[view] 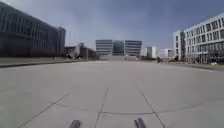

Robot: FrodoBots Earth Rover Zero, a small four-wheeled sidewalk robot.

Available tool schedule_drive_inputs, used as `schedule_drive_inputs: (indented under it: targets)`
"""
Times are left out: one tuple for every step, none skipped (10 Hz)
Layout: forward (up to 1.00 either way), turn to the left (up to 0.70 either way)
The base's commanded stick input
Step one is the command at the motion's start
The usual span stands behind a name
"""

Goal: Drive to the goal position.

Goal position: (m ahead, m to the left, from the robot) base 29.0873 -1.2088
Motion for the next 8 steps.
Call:
schedule_drive_inputs:
  targets:
    - [1.0, 0.0]
    - [1.0, 0.0]
    - [1.0, 0.0]
    - [1.0, 0.0]
    - [1.0, 0.0]
    - [1.0, 0.0]
    - [1.0, 0.0]
    - [1.0, 0.0]
